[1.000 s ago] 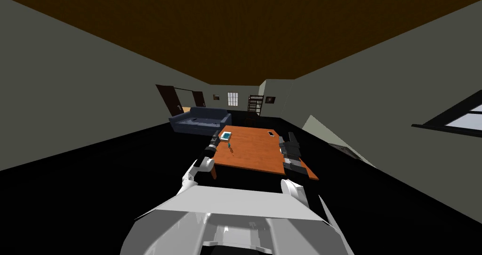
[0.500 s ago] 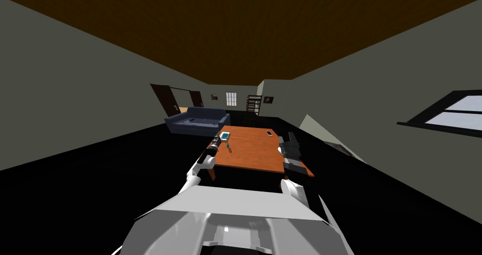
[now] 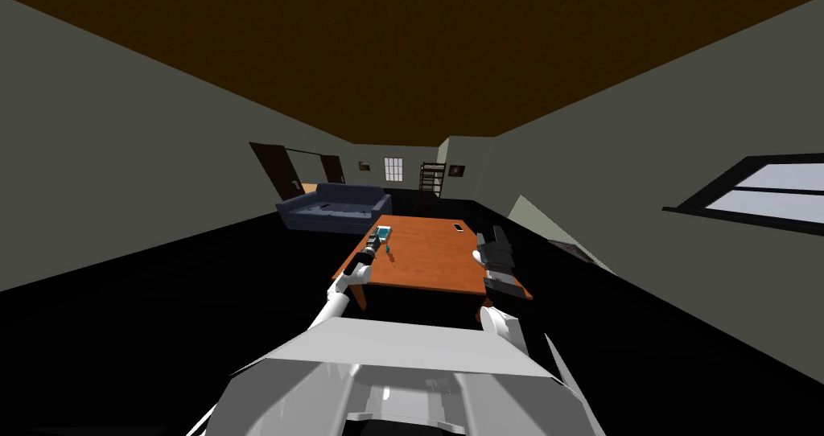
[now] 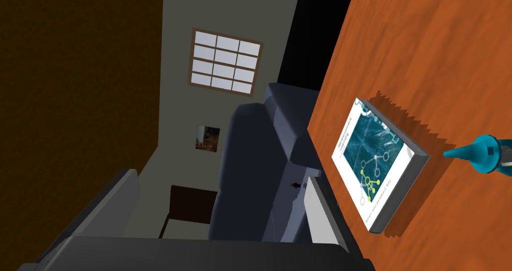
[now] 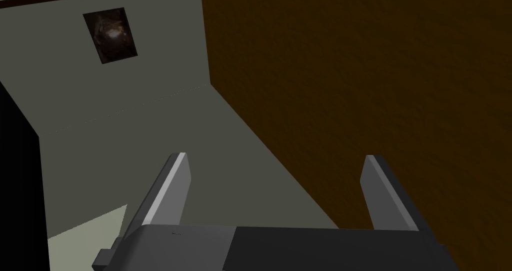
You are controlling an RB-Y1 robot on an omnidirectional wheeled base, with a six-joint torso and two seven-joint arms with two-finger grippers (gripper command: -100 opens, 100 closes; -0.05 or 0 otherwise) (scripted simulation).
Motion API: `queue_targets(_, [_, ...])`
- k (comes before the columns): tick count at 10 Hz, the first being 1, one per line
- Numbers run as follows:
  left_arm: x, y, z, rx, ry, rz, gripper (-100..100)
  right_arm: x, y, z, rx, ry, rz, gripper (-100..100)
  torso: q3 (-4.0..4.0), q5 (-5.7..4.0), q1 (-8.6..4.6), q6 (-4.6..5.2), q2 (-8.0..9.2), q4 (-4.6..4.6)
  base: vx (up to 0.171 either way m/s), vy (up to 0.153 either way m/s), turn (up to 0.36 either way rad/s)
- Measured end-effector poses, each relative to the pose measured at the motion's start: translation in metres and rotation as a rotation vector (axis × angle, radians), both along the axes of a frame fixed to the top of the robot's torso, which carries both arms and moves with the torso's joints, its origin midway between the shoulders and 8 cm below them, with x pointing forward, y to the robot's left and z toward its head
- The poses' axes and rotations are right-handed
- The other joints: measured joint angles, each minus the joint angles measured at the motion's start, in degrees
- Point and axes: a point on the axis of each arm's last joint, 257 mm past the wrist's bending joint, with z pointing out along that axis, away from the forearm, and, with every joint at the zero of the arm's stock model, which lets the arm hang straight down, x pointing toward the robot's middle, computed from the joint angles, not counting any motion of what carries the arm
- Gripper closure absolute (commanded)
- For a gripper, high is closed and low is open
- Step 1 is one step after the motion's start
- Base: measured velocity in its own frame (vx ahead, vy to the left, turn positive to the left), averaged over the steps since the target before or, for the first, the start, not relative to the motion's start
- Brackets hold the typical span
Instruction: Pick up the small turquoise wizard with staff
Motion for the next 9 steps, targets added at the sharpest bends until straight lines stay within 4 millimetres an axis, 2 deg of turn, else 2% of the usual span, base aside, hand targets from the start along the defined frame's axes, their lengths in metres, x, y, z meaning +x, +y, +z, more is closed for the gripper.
queue_targets(5, [0.014, -0.001, -0.043, -0.060, 0.109, 0.004, -100, 0.000, 0.000, 0.000, 0.000, 0.000, 0.000, 0, -0.02, 0.00, -0.01, -0.01, -0.04, -0.01, 0.014, -0.011, -0.025])
queue_targets(9, [0.018, 0.001, -0.074, -0.093, 0.183, 0.011, -100, 0.000, 0.000, 0.000, 0.000, 0.000, 0.000, 0, 0.00, 0.00, 0.03, -0.03, 0.00, -0.01, 0.012, -0.008, -0.006])
